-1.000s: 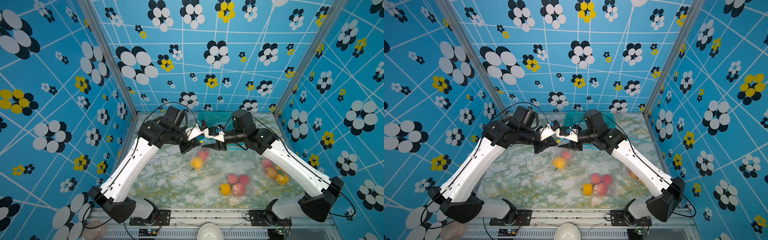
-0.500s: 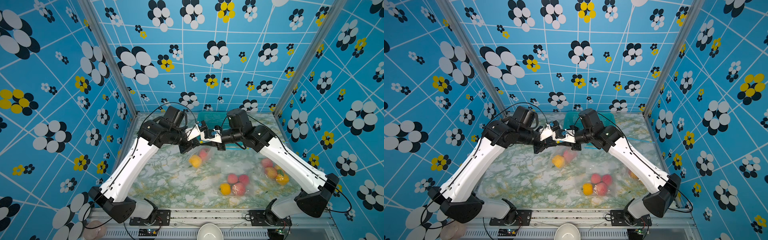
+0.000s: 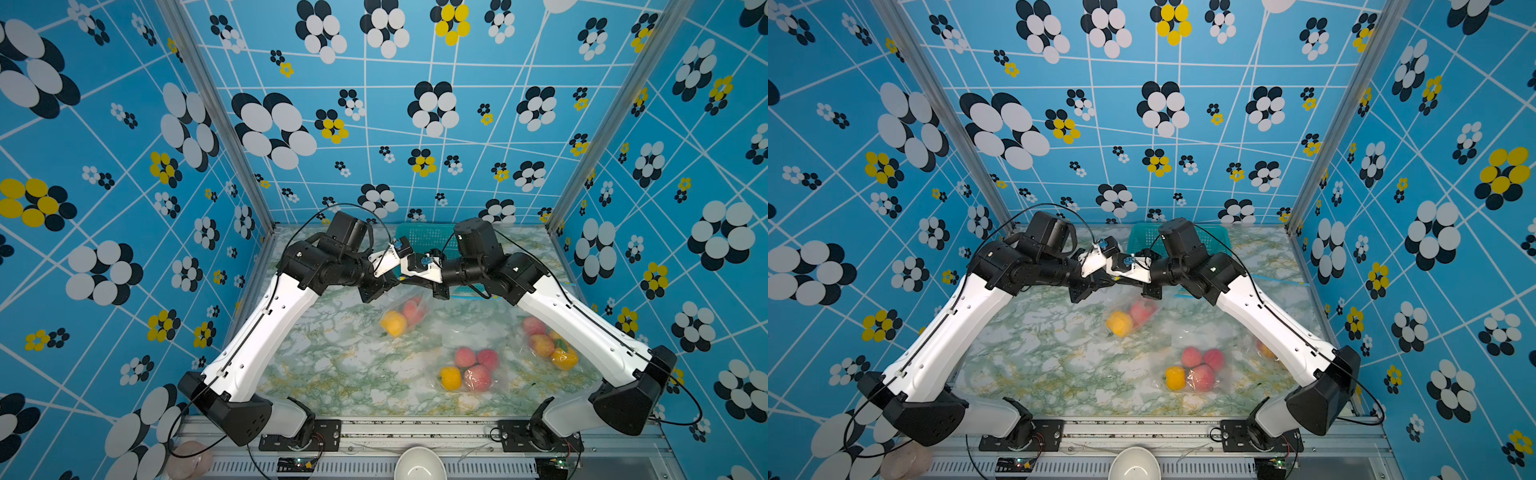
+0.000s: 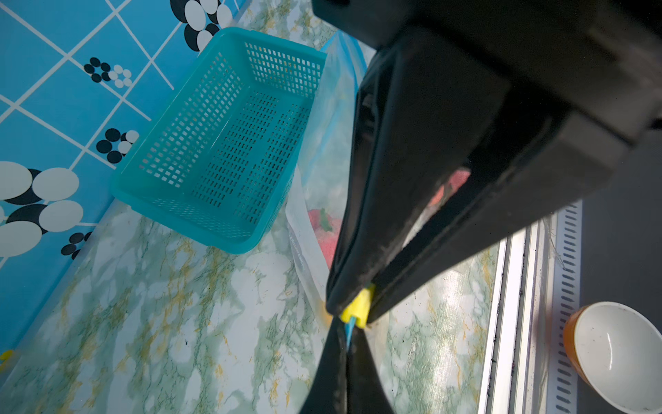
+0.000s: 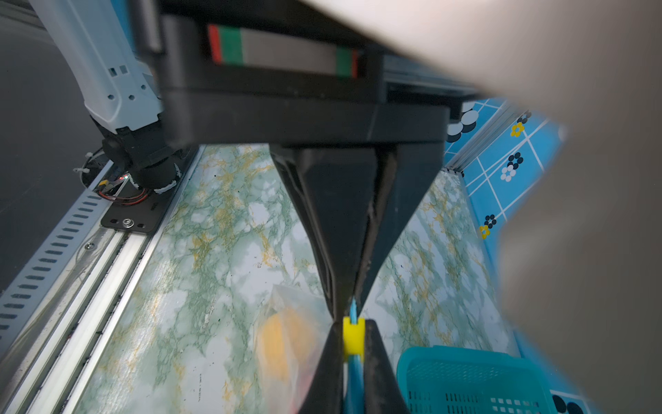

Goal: Place the peach in a zip-top bag and seal the zipper
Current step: Zip the zipper on the zipper food storage bag.

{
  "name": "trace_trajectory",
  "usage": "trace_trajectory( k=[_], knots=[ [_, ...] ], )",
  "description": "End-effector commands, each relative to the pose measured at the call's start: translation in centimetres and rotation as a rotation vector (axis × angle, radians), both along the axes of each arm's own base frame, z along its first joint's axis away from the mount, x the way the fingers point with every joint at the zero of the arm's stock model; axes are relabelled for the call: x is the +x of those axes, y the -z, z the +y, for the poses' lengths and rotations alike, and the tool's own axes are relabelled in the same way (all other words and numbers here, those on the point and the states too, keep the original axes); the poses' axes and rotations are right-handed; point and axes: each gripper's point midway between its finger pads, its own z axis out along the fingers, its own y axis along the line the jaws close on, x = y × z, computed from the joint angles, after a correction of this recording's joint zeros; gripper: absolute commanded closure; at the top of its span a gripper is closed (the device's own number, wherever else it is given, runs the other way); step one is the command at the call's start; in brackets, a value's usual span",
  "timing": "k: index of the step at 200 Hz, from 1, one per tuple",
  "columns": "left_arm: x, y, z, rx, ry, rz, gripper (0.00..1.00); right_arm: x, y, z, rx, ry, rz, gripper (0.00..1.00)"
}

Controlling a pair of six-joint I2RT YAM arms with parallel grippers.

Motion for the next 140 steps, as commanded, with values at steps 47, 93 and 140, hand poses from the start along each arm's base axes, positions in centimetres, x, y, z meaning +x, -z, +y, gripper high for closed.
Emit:
trace_trajectory(
  k=[47, 93, 140],
  knots=[
    [1.9, 0.4, 5.5, 0.061, -0.196, -0.06, 1.0, 4.1, -0.6, -4.5, 0.031, 0.237, 0.079, 0.92],
    [2.3, -0.7, 8.1, 0.07, -0.281, -0.124, 1.0, 4.9, 0.6, -6.3, -0.078, 0.3, 0.062, 0.91],
    [4.2, -2.1, 12.2, 0.122, -0.471, -0.224, 1.0, 5.9, 1.9, -8.9, -0.176, 0.427, 0.049, 0.9]
  ],
)
